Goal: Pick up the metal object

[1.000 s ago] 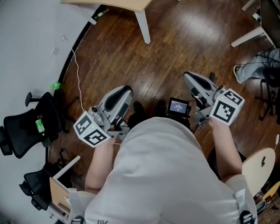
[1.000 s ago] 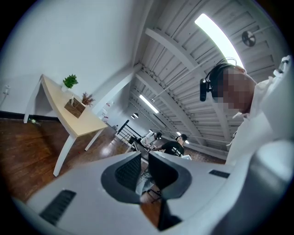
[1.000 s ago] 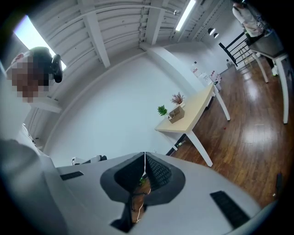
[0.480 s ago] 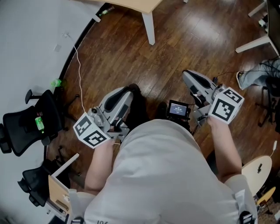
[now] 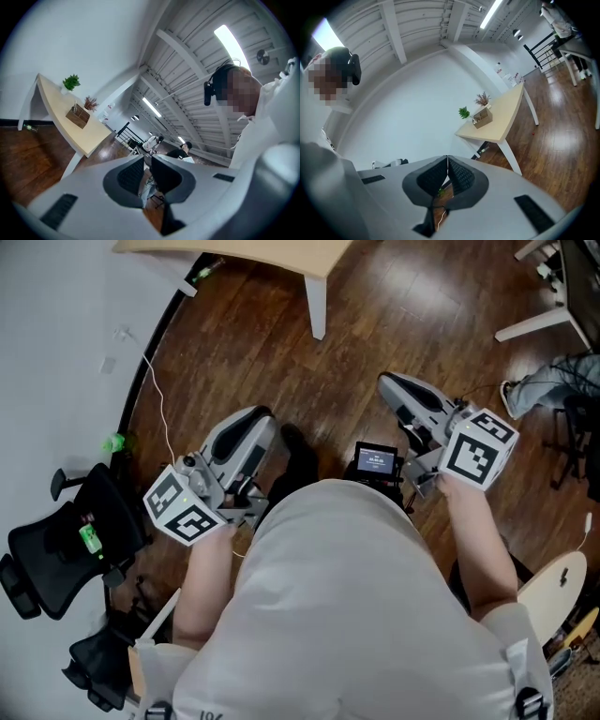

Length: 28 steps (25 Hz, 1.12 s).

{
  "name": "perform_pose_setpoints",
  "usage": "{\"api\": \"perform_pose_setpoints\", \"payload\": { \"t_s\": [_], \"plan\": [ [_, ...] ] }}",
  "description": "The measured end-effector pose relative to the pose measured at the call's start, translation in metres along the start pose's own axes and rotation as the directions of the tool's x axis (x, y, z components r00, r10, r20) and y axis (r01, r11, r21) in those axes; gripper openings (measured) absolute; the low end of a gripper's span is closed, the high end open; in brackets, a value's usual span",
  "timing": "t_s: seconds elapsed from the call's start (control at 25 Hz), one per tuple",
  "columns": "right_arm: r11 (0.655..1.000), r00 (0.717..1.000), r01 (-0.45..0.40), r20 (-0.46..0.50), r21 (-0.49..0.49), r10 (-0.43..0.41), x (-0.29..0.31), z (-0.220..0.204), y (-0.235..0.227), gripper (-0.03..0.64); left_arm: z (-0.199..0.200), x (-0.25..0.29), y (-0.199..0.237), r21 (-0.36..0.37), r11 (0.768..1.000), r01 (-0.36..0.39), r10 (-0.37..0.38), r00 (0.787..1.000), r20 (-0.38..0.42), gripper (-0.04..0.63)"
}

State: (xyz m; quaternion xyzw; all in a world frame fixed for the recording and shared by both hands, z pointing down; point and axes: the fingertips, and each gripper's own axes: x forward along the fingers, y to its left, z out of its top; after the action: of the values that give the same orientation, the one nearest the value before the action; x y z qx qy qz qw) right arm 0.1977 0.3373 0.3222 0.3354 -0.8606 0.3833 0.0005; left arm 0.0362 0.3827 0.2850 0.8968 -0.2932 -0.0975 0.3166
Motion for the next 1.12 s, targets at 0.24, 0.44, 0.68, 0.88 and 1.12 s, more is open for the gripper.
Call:
{"api": "perform_pose_setpoints", "payload": {
  "t_s": [0.24,0.44,0.68,0.88,1.12],
  "plan": [
    [0.999,0.999,0.033,0.015,0.002,-0.033,0.056,0.016,0.009,0.003,0.039,-0.008,0.047,0.001,0.999,0.041,-0.041,0.999,-0.009,0.031],
    [0.998,0.998,0.062,0.019,0.002,-0.062,0.087,0.021,0.010,0.003,0.051,-0.018,0.074,-0.015,0.998,0.062,-0.063,0.998,-0.027,0.031],
    [0.997,0.998,0.070,0.003,0.016,-0.070,0.129,0.038,0.004,0.003,0.077,-0.016,0.107,-0.034,0.998,0.061,-0.062,0.998,-0.033,0.031],
    [0.997,0.997,0.075,0.002,0.010,-0.075,0.139,0.044,-0.010,0.002,0.076,-0.010,0.123,-0.043,0.998,0.053,-0.054,0.998,-0.027,0.031],
    [0.998,0.998,0.054,-0.038,-0.027,-0.055,0.176,0.073,-0.033,0.002,0.095,0.011,0.154,-0.056,0.998,0.018,-0.018,1.000,0.000,0.031]
  ]
}}
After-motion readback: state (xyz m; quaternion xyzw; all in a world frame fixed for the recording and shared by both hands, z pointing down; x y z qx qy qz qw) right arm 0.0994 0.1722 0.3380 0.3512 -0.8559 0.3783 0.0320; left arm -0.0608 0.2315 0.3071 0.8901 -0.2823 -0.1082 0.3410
